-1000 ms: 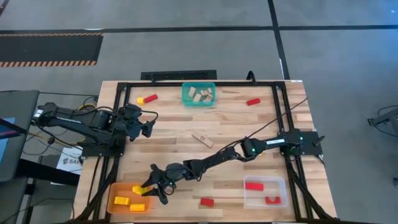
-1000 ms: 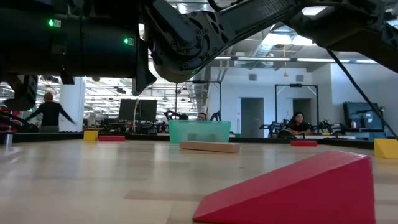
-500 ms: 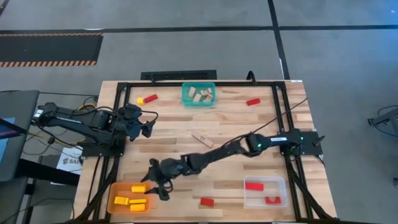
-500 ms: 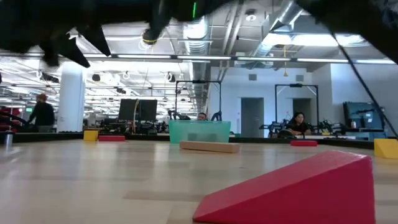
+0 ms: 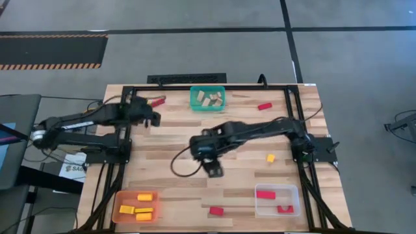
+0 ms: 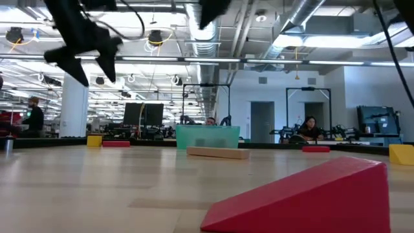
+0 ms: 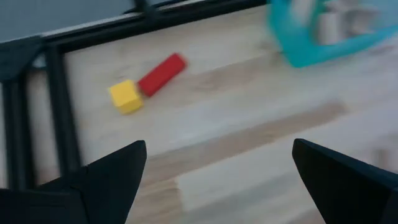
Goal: Sort & place blocks by color
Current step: Put the red block into the transparent bin
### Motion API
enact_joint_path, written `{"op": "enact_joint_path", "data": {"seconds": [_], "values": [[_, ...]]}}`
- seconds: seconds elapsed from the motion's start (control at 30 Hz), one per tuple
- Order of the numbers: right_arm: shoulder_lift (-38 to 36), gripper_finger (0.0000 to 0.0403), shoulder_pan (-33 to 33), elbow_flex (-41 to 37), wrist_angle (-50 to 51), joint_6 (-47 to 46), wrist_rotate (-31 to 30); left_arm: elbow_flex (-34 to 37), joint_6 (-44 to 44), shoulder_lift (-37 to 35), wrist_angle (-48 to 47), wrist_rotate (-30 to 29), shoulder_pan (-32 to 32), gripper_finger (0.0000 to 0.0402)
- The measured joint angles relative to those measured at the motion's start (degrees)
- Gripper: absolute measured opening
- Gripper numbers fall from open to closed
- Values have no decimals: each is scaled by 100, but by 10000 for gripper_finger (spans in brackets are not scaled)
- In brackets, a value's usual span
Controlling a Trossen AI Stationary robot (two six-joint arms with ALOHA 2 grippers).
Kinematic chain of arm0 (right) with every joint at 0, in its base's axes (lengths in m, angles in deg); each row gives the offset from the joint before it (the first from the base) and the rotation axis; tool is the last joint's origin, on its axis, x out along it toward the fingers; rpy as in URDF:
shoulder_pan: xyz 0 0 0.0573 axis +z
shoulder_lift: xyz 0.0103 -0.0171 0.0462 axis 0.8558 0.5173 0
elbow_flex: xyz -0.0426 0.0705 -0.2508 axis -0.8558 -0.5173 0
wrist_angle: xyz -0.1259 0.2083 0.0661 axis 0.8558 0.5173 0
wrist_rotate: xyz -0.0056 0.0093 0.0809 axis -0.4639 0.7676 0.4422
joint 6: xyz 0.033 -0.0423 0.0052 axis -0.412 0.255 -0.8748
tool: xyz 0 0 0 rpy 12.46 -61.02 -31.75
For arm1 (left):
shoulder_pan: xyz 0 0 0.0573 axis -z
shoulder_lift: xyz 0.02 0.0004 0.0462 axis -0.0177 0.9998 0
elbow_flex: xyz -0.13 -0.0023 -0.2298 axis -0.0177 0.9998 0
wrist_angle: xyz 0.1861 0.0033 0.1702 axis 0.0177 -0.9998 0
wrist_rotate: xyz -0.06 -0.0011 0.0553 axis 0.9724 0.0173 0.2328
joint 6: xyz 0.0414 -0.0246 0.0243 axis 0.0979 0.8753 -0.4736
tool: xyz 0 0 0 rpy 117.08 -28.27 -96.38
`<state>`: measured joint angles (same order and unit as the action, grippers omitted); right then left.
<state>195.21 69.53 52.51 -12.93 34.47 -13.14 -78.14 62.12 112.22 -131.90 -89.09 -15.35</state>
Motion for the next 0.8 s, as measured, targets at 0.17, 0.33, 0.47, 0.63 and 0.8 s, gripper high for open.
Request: {"op": "enact_joint_path", "data": {"seconds": [0.17,0.33,0.47,0.63,0.8], "values": [[-535,266,-53,-13,1029,-22,-418,2,-949,863,624,890,-1643,392],[-1345,254,-240,-367,1235,310,-452,-120,-1304,1764,1125,1328,-2894,392],[-2218,239,-620,-1190,1153,647,-468,-275,-1299,2422,1206,1557,-3439,392],[-3379,219,-1226,-2578,400,1320,-347,-348,-1037,3062,1180,1541,-3594,392],[-4334,203,-1907,-3788,-486,2147,304,-348,-691,3447,1261,1387,-3713,392]]}}
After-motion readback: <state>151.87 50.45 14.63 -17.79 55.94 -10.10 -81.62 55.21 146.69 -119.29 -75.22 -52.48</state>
